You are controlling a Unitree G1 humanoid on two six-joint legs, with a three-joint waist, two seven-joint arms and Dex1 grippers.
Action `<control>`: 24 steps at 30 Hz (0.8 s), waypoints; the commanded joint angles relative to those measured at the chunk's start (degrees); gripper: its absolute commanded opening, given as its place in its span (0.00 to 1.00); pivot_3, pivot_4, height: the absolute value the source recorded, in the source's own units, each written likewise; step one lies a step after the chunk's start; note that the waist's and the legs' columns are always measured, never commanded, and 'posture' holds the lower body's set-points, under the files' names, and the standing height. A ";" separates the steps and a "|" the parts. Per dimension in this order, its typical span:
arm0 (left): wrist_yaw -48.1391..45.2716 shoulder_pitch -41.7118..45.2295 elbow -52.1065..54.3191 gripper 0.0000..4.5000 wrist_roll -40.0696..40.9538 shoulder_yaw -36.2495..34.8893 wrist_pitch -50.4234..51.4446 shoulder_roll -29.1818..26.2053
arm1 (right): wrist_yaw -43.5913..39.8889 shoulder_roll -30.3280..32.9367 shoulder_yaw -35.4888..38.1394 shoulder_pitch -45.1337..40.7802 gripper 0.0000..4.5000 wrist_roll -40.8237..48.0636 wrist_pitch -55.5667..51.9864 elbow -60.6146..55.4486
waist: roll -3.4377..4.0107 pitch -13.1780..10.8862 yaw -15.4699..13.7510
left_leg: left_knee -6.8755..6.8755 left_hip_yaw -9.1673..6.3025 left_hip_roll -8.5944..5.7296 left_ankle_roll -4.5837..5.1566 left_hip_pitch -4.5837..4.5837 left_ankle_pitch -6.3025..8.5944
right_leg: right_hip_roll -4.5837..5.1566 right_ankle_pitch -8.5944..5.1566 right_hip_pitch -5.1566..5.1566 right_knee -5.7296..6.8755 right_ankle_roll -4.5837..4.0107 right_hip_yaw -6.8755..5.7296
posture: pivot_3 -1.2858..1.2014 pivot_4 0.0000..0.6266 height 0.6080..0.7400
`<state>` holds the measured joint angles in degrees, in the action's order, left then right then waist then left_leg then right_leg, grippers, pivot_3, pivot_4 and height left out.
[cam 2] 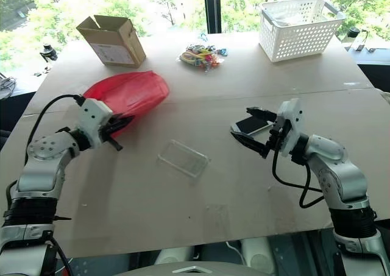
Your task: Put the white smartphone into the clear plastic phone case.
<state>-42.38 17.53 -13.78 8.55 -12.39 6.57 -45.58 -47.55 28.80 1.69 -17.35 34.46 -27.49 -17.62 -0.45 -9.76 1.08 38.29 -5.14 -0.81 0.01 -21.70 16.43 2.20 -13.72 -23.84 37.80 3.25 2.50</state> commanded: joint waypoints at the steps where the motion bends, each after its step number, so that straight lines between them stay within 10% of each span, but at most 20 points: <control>1: 2.66 2.75 -4.12 0.01 -1.14 -2.24 -2.50 -1.54 | 0.51 -0.31 -0.33 -2.27 1.00 1.68 -1.60 -2.60 | 0.00 0.00 -0.25 | 0.00 0.00 -0.01 0.00 -0.01 0.00 | 0.01 0.00 0.00 -0.01 0.00 -0.02 | 0.52 0.24 1.00; 10: 4.61 7.75 -10.25 0.97 -4.24 1.13 -7.40 -0.46 | -0.22 0.44 -0.51 -2.31 1.00 2.24 -2.37 -4.33 | -0.04 -0.01 -0.21 | 0.05 -0.08 -0.15 -0.01 -0.14 -0.01 | 0.15 0.01 -0.03 -0.03 0.01 -0.17 | 0.52 0.24 1.00; 24: -17.08 -3.27 16.07 0.98 11.60 10.24 2.41 3.43 | -10.24 9.81 -1.25 4.99 1.00 -3.93 5.50 -1.51 | -0.07 -0.02 0.11 | 0.07 0.11 -0.15 0.00 -0.17 0.00 | 0.26 0.01 -0.10 -0.01 0.02 -0.01 | 0.52 0.24 1.00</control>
<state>-56.80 14.80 -1.51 18.27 -2.50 7.16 -40.95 -56.17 37.86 0.43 -12.55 30.77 -23.51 -18.59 -0.52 -9.78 1.19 38.35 -5.03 -0.94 0.01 -21.85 16.43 2.43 -13.72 -23.94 37.80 3.27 2.49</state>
